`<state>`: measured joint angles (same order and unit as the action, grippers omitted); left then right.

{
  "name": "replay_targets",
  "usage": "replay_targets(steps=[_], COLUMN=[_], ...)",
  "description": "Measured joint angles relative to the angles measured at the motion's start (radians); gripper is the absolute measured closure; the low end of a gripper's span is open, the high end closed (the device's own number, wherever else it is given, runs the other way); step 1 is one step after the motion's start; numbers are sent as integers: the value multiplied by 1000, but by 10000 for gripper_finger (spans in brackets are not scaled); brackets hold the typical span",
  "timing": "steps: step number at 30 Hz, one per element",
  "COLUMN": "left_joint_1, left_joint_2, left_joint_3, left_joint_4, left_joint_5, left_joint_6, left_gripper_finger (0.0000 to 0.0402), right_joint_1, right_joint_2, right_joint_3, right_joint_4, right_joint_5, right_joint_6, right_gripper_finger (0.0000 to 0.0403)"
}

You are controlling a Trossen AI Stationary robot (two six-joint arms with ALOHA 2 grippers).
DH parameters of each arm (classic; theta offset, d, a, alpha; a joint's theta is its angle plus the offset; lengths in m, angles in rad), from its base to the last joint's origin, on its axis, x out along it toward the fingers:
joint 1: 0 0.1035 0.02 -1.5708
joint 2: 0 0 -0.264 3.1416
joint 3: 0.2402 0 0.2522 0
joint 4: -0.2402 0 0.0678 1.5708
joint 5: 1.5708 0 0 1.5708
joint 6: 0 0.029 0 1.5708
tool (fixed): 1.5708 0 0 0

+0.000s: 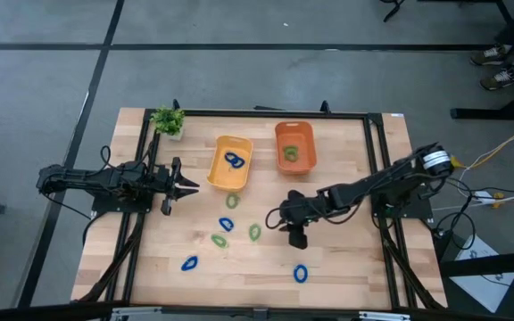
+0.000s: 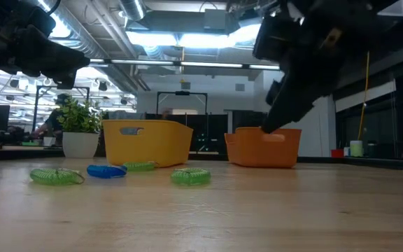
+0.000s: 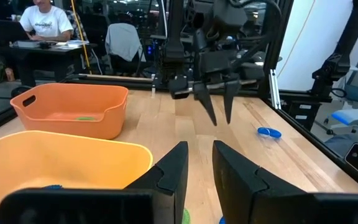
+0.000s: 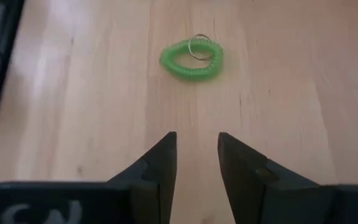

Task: Sort items
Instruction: Put the green keychain into the orange bin

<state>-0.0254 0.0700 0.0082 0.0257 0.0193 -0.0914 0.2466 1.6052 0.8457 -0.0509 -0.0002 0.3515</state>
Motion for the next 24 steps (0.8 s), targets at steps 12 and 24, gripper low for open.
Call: replay_targets(steps=[12, 24], left_joint_1=[0, 0], left_joint_2=[0, 0], left_joint_3=[0, 0], left_joint_4=[0, 0], left_joint_5=[0, 0], left_joint_6=[0, 0], left_gripper_finger=[331, 332], right_joint_1=[-34, -50], right_joint_2=[162, 326], right_joint_3=[188, 410], right_joint_4=[-28, -236], right_joint_5=[-11, -10], right_joint_6=[-307, -281], right_gripper_finger=[286, 286])
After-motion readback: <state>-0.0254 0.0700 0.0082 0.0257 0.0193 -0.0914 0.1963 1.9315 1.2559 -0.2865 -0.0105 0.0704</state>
